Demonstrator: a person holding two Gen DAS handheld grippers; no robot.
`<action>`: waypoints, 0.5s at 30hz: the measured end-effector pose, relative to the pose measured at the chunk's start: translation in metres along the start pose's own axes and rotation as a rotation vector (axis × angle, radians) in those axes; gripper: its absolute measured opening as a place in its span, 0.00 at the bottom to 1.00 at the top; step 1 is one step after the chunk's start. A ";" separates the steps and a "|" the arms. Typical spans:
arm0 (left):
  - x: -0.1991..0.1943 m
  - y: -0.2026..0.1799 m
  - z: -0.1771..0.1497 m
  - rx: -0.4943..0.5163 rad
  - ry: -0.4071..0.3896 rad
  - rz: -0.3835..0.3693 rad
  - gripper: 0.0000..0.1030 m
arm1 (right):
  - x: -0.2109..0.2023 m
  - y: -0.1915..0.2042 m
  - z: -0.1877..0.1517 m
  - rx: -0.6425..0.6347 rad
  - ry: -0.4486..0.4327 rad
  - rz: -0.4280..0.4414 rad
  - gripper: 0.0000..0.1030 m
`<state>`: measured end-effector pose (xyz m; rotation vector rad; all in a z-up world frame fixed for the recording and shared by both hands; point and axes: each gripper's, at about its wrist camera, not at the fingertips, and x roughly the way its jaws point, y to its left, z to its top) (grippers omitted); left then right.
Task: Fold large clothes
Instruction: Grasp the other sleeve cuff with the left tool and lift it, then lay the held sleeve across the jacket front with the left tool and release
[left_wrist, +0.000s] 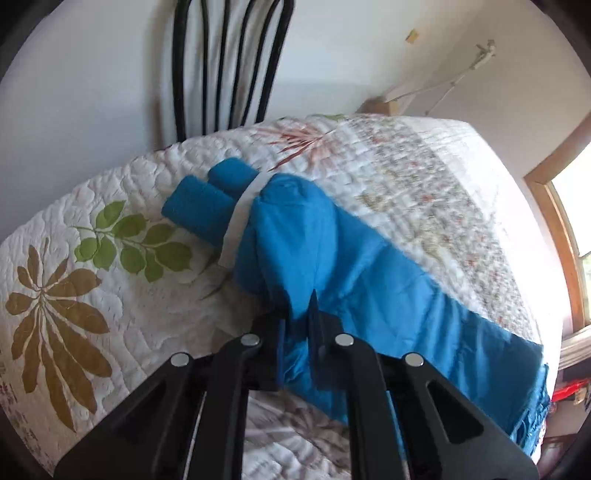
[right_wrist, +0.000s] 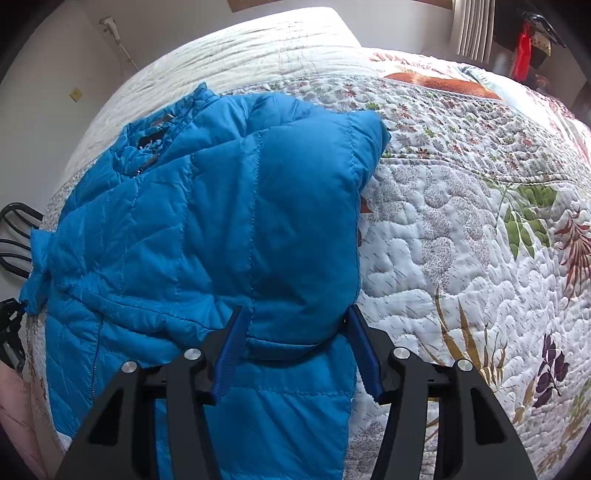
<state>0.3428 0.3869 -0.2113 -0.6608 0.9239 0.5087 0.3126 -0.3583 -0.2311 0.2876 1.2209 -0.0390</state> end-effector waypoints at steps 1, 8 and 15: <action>-0.008 -0.006 -0.001 0.011 -0.015 -0.017 0.06 | -0.003 0.001 0.000 -0.002 -0.006 -0.004 0.55; -0.091 -0.079 -0.029 0.176 -0.138 -0.198 0.04 | -0.026 0.024 -0.002 -0.063 -0.044 0.009 0.55; -0.156 -0.194 -0.109 0.455 -0.139 -0.387 0.04 | -0.015 0.035 -0.003 -0.054 -0.011 0.038 0.55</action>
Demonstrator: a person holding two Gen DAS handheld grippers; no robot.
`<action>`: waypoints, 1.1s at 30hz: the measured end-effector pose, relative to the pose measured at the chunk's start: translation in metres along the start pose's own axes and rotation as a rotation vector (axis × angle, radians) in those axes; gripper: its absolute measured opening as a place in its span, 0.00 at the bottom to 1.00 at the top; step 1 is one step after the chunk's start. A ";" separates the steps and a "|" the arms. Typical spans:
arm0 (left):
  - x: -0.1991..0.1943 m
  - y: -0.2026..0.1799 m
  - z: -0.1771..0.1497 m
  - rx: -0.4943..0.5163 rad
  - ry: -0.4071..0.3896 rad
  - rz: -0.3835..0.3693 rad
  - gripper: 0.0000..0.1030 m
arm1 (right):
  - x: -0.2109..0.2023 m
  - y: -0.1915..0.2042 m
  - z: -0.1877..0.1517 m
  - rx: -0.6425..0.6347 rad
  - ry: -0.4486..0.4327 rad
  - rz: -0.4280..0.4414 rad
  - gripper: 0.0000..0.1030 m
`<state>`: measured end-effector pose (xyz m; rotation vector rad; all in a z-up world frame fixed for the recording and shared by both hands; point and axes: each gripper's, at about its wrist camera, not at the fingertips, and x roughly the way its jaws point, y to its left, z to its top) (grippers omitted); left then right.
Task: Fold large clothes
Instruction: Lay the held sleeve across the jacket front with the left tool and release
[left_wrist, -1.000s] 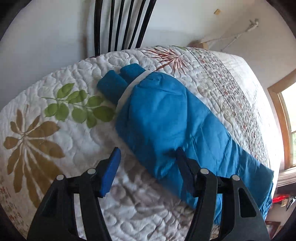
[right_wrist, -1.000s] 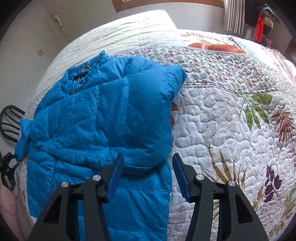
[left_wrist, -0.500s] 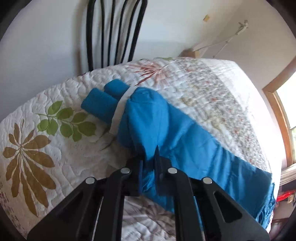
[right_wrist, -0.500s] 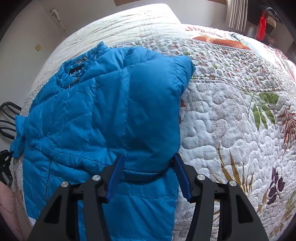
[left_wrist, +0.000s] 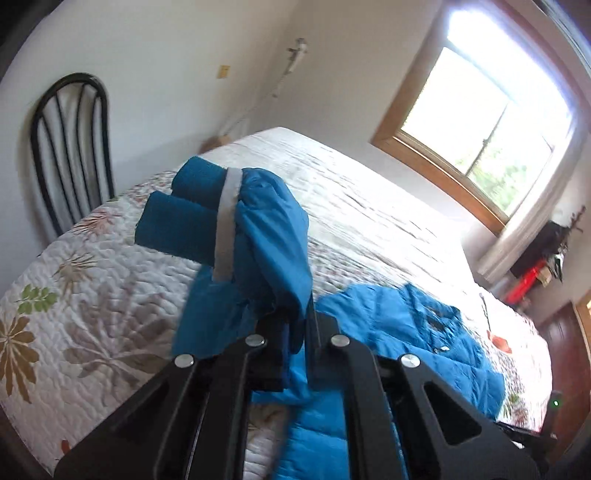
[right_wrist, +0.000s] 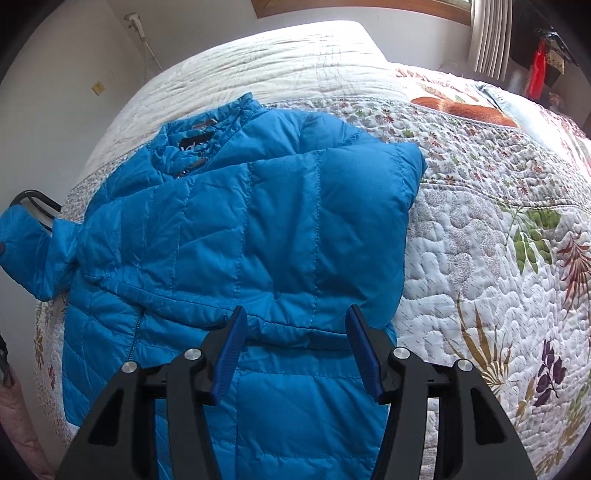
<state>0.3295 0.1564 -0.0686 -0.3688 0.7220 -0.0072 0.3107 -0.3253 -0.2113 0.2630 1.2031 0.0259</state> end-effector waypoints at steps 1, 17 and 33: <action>0.000 -0.020 -0.007 0.036 0.009 -0.025 0.04 | 0.003 0.001 0.000 0.004 0.007 0.005 0.55; 0.126 -0.162 -0.132 0.255 0.333 -0.167 0.04 | 0.017 0.006 0.001 -0.015 0.018 0.019 0.55; 0.103 -0.177 -0.151 0.436 0.465 -0.410 0.39 | 0.019 0.005 0.006 -0.006 0.027 0.039 0.54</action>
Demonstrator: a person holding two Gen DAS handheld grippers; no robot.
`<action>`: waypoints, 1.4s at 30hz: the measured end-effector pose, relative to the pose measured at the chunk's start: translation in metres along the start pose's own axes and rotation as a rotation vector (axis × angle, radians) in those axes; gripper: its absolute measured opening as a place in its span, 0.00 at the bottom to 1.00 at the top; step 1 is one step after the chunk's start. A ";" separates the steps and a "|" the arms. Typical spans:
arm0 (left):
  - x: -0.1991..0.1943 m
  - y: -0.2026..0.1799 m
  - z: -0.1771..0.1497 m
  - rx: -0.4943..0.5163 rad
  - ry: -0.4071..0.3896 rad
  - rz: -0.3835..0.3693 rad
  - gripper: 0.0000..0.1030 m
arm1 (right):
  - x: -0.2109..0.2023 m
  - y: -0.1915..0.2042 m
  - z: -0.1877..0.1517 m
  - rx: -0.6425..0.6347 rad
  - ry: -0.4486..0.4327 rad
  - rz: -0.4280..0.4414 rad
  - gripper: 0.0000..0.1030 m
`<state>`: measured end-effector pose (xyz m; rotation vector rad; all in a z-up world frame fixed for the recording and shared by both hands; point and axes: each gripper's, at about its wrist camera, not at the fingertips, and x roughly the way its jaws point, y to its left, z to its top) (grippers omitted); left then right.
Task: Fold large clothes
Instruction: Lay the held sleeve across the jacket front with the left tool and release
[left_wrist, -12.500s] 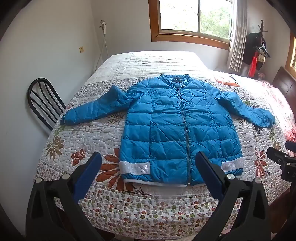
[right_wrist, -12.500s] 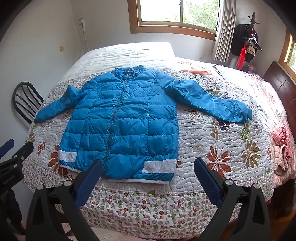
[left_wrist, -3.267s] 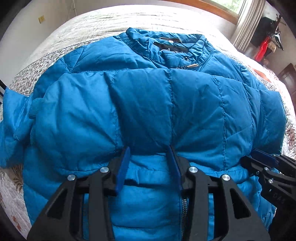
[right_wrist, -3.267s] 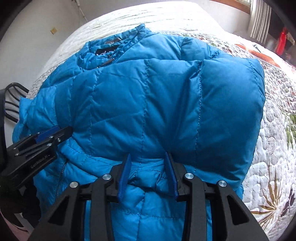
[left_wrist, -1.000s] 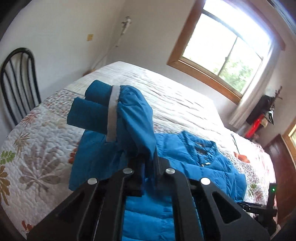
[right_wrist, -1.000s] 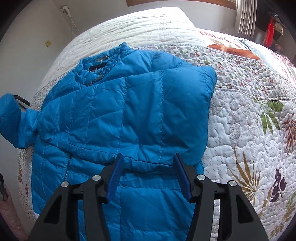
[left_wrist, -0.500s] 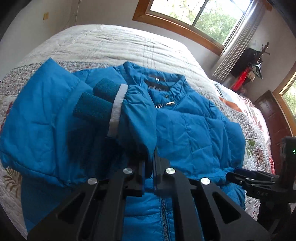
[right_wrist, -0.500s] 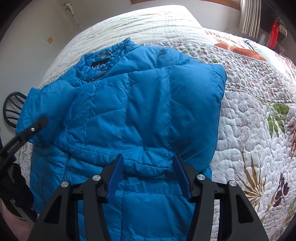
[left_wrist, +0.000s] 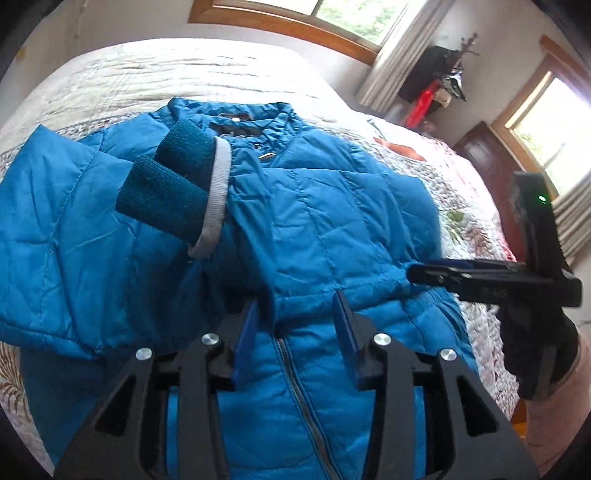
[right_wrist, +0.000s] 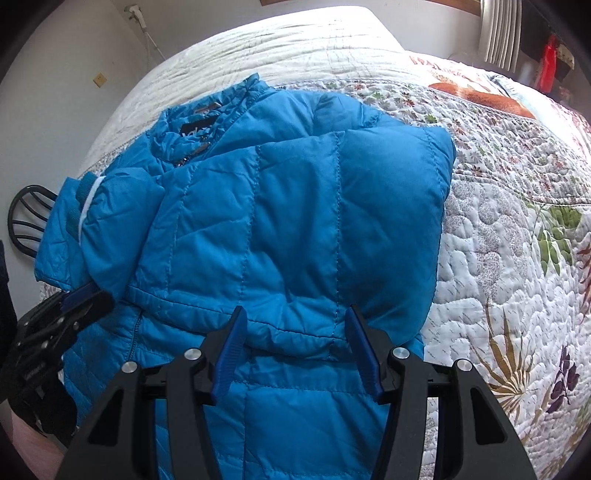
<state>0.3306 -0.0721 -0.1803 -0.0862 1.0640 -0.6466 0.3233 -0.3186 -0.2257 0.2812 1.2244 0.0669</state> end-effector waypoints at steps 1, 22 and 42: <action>-0.006 0.003 -0.003 -0.004 -0.013 -0.005 0.39 | -0.001 0.002 0.001 -0.002 -0.002 0.006 0.54; -0.066 0.126 0.012 -0.286 -0.110 0.367 0.40 | 0.058 0.169 0.042 -0.241 0.126 0.127 0.34; -0.001 0.107 0.009 -0.230 0.005 0.366 0.40 | 0.015 0.003 0.028 0.173 0.057 0.253 0.39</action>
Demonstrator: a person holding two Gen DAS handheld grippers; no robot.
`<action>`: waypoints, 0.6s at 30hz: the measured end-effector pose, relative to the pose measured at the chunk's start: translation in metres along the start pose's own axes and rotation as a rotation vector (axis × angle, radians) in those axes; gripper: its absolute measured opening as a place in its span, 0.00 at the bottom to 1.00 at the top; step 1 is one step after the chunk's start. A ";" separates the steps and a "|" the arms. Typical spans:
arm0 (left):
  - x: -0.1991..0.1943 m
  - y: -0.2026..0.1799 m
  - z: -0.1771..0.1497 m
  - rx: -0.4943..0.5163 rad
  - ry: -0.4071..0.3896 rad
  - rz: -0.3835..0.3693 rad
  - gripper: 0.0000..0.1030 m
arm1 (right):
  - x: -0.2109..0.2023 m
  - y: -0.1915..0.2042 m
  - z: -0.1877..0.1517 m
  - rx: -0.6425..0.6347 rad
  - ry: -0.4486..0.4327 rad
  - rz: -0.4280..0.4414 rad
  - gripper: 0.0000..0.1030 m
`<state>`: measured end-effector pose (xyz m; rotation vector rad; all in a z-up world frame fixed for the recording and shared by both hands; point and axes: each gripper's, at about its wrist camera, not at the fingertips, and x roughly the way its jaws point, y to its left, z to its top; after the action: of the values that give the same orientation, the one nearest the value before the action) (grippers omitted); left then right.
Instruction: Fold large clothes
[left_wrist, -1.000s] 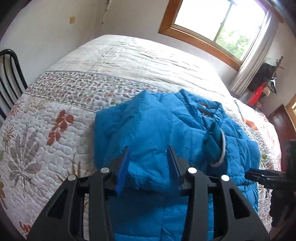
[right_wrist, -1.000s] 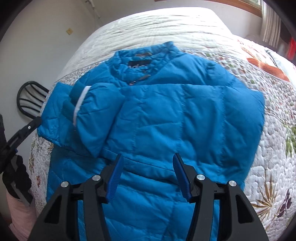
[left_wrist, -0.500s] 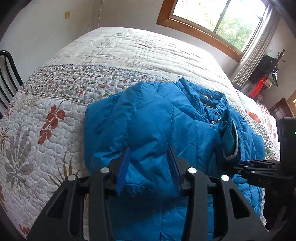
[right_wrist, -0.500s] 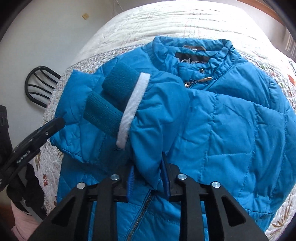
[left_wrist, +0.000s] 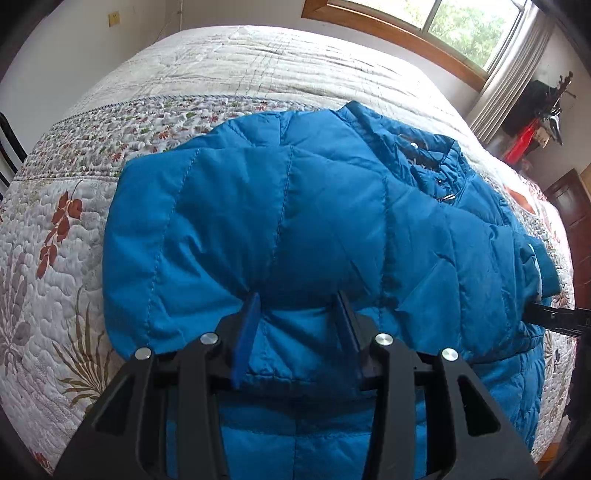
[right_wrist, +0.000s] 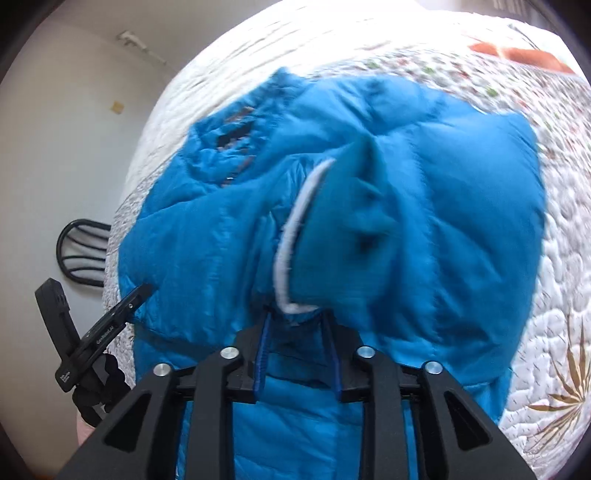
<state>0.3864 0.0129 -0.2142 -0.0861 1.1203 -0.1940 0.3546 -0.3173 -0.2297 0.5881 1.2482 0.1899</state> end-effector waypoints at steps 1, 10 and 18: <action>-0.001 0.000 -0.001 0.003 -0.001 0.001 0.40 | -0.006 -0.007 -0.004 0.008 -0.022 0.008 0.45; -0.024 -0.012 -0.001 0.001 -0.032 -0.036 0.40 | -0.017 -0.030 0.011 0.016 -0.042 0.072 0.66; -0.029 -0.020 -0.002 0.033 -0.046 -0.015 0.41 | -0.007 -0.001 0.020 -0.057 -0.041 0.013 0.20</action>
<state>0.3699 -0.0013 -0.1865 -0.0689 1.0709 -0.2233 0.3706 -0.3272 -0.2208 0.5485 1.1954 0.2228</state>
